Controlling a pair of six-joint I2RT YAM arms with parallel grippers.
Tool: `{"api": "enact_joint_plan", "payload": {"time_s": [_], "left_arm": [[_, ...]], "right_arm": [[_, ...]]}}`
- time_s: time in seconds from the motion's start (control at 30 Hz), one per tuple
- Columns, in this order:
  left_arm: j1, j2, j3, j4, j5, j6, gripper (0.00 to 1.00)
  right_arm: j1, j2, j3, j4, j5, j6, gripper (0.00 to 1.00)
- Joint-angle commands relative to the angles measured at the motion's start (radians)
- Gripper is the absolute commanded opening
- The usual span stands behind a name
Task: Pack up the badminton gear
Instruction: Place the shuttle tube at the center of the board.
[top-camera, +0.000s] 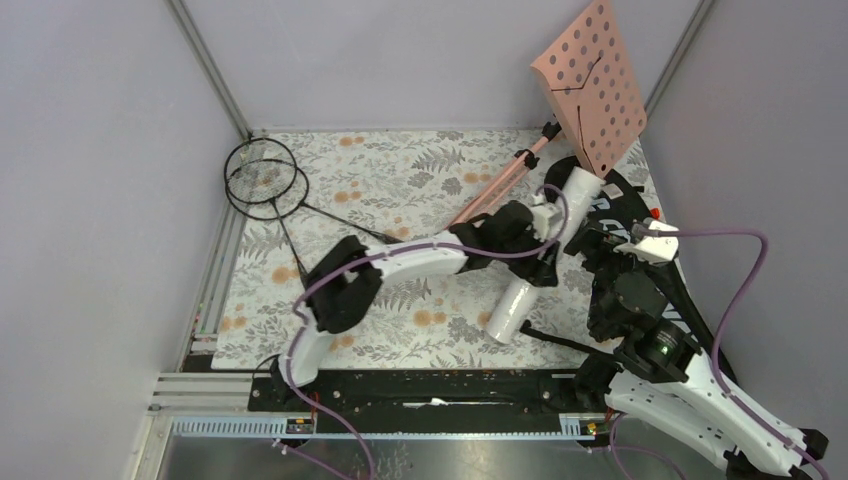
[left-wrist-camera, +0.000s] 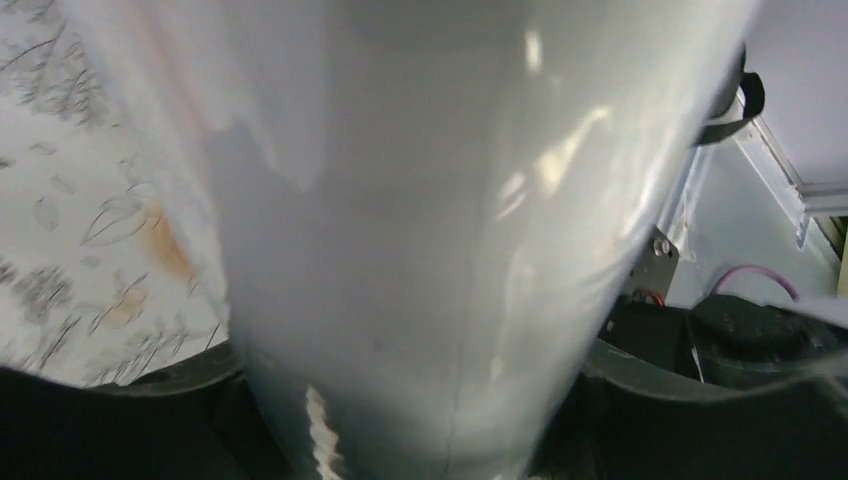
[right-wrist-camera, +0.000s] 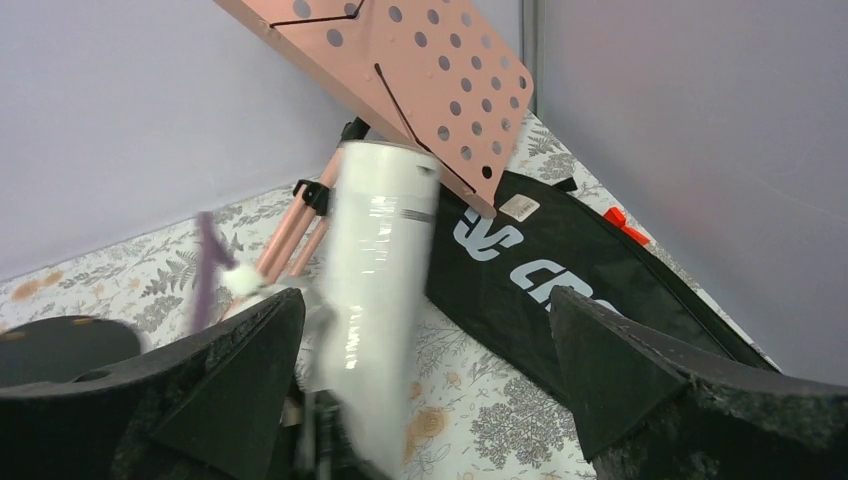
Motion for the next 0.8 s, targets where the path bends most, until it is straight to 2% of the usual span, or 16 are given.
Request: {"api": "enact_joint_plan", "payload": {"time_s": [0.0,0.2,0.37,0.47,0.6,0.77], "left_arm": [[-0.005,0.146,0.238,-0.195,-0.062,0.039,0.61],[-0.004,0.253,0.355,-0.292,-0.070,0.062,0.66],[-0.004,0.230,0.307,-0.313,-0.176,0.076,0.66],[-0.004,0.180,0.219,-0.298,-0.242,0.076,0.65],[-0.004,0.076,0.069,-0.252,-0.258,0.121,0.62],[-0.005,-0.185,-0.166,-0.147,-0.235,0.242,0.61]], "right_arm": [[-0.006,-0.003,-0.012,0.077,0.027,0.006,1.00],[-0.006,0.010,-0.012,0.077,0.053,-0.005,1.00],[-0.006,0.021,-0.019,0.085,0.059,-0.024,1.00],[-0.006,0.027,-0.031,0.149,0.058,-0.049,1.00],[-0.006,0.044,-0.034,0.175,0.057,-0.069,1.00],[-0.008,0.072,-0.030,0.195,0.057,-0.103,1.00]]}}
